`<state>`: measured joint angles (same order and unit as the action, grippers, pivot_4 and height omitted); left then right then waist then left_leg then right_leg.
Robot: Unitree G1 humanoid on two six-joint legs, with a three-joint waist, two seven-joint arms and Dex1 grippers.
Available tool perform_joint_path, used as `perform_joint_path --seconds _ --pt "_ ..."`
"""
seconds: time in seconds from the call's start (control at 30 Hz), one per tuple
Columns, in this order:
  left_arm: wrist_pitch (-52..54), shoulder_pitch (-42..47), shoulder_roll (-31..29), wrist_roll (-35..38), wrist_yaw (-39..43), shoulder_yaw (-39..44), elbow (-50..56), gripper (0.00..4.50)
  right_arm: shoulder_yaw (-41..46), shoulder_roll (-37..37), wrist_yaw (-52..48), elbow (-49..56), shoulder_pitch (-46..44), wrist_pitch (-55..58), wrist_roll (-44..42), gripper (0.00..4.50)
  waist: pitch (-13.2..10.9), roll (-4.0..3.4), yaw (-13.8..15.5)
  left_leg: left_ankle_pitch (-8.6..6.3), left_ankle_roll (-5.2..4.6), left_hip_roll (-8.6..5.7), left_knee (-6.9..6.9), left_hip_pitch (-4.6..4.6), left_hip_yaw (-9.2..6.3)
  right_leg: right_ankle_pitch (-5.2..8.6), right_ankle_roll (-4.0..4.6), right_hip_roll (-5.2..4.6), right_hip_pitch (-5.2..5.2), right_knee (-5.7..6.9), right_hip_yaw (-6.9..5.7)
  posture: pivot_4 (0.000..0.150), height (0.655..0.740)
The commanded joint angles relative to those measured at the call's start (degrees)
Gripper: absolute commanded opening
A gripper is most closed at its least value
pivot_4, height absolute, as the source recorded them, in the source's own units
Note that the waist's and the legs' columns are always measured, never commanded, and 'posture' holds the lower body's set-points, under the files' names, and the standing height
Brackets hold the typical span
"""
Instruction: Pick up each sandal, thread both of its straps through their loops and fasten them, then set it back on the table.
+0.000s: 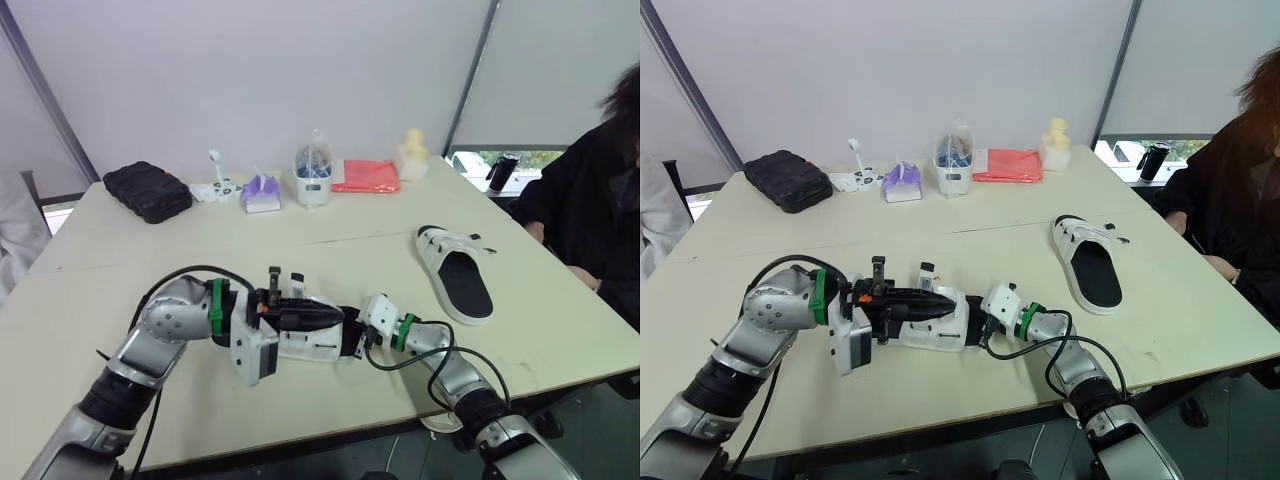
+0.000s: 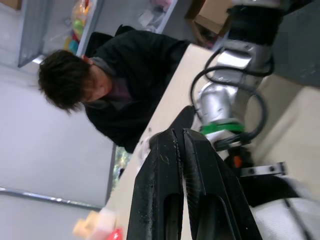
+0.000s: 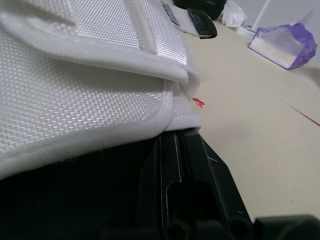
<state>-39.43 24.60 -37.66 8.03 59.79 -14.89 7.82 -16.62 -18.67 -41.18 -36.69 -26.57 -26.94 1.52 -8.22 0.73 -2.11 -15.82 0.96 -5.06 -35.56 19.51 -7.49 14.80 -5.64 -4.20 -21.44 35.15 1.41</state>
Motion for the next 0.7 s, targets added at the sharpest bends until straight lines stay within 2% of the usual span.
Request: perform_joint_path --seconds 0.03,0.07,0.13,0.23,0.33,0.5,0.63,0.7 --pt "10.15 -3.13 -2.74 6.25 1.7 -0.81 5.69 0.68 -2.27 -1.43 -0.28 -10.39 3.24 4.78 4.95 0.0 -0.03 -0.02 -0.08 0.0 0.0 0.0 0.02 0.01 0.0 0.01 0.01 0.0 -0.02 0.0 0.0 0.15 0.74" --pt "14.85 -3.96 -3.74 7.93 2.28 -1.1 7.57 0.95 -2.2 -1.55 -0.36 -10.44 3.16 4.8 4.92 0.0 -0.03 -0.02 -0.05 0.0 0.0 0.0 0.05 0.01 0.0 0.02 0.03 0.0 -0.04 0.0 0.0 0.15 0.74" --pt "25.14 -4.81 -5.95 11.69 2.68 -1.1 11.55 1.92 -2.04 -1.84 -0.58 -10.64 2.96 4.78 4.87 0.0 -0.08 0.06 -0.02 0.0 0.0 0.0 0.08 0.0 -0.01 0.03 0.05 0.01 -0.04 0.01 -0.01 0.15 0.74" --pt "43.87 -4.88 -10.58 21.14 2.32 0.45 17.28 3.4 -2.02 -2.35 -1.0 -11.15 2.46 4.74 5.06 0.0 -0.09 0.08 -0.03 0.0 0.0 0.0 0.08 0.0 -0.03 0.03 0.05 0.01 -0.03 0.02 -0.01 0.15 0.74" --pt "58.0 -1.53 -14.39 29.83 3.07 3.41 18.32 3.4 -2.01 -2.55 -1.32 -12.13 1.69 4.58 5.2 0.0 -0.17 0.17 0.03 -0.01 0.01 0.0 0.08 0.01 -0.05 0.04 0.05 0.02 -0.03 0.02 -0.02 0.15 0.74" --pt "77.07 0.77 -20.68 41.6 5.75 9.25 14.19 3.4 -2.29 -2.21 -1.37 -13.87 0.31 4.19 5.42 0.0 -0.23 0.24 -0.33 -0.01 0.02 -0.01 0.08 0.01 -0.11 0.05 0.06 0.04 -0.05 0.0 -0.04 0.15 0.74" --pt "90.11 -2.88 -22.18 49.65 3.14 12.66 12.8 3.4 -2.92 -1.74 -1.44 -14.77 -0.16 3.7 5.43 0.0 -0.24 0.26 -0.33 -0.01 0.02 -0.01 0.28 -0.04 -0.11 0.06 0.09 0.04 -0.14 0.0 -0.02 0.15 0.74" --pt "94.87 -5.58 -19.93 53.51 -2.11 14.28 13.75 3.4 -3.13 -1.66 -1.71 -14.49 -0.09 3.64 5.37 0.0 -0.24 0.27 -0.29 -0.01 0.02 -0.01 0.31 -0.04 -0.13 0.07 0.1 0.04 -0.26 -0.01 -0.02 0.15 0.74"
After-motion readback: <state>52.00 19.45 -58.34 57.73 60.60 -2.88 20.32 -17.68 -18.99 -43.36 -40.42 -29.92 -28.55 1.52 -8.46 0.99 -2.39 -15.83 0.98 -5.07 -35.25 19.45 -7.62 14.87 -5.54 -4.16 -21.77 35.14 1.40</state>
